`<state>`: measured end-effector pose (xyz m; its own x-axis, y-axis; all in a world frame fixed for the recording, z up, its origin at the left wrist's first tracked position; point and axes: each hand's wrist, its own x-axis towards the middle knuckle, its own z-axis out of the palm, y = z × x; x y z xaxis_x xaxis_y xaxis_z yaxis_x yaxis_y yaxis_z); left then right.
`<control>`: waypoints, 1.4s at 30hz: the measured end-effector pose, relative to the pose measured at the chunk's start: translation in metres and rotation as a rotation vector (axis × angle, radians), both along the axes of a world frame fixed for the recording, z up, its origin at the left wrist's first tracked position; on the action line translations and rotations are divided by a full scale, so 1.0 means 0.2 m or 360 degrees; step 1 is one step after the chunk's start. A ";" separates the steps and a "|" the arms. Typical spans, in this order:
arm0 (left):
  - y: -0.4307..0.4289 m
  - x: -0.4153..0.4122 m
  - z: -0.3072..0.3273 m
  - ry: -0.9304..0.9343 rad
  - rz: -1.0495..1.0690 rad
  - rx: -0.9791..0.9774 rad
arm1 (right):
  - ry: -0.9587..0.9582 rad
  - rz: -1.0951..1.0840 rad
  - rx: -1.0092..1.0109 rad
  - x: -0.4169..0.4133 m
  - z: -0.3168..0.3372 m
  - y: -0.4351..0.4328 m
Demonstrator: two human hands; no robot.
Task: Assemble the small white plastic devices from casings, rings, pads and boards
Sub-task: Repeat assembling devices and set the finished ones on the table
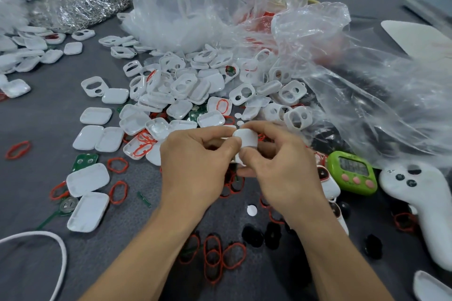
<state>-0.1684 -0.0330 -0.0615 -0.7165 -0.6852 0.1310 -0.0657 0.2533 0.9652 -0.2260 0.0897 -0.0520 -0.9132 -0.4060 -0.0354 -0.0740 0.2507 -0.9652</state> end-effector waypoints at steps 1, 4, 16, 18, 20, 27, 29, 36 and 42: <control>0.01 0.00 0.01 0.0032 -0.0039 -0.0020 | -0.0118 -0.0004 -0.0121 -0.01 0.01 0.00; 0.05 0.00 0.03 0.0068 -0.0231 -0.0143 | -0.0440 -0.0039 -0.0506 -0.03 0.03 0.01; 0.01 0.00 0.00 0.0204 -0.0234 -0.0702 | 0.0261 -0.0052 -0.0168 -0.07 0.03 0.04; 0.01 0.00 -0.01 0.0231 -0.0193 -0.0727 | 0.0286 -0.0058 -0.0149 -0.07 0.03 0.04; 0.01 0.00 0.00 0.0203 -0.0166 -0.0614 | 0.0228 -0.0062 -0.0229 -0.08 0.02 0.04; 0.02 0.00 0.01 0.0280 -0.0331 0.0120 | 0.0038 -0.0001 -0.0501 -0.07 0.04 0.04; 0.02 0.00 0.02 0.0331 -0.0381 0.0204 | 0.0058 -0.0021 -0.0523 -0.07 0.04 0.05; 0.03 -0.01 0.00 0.0362 -0.0304 0.0437 | 0.0128 -0.0078 -0.0466 -0.05 0.02 0.03; 0.03 -0.01 -0.01 0.0366 -0.0283 0.0517 | 0.0116 -0.0136 -0.0394 -0.04 -0.01 0.00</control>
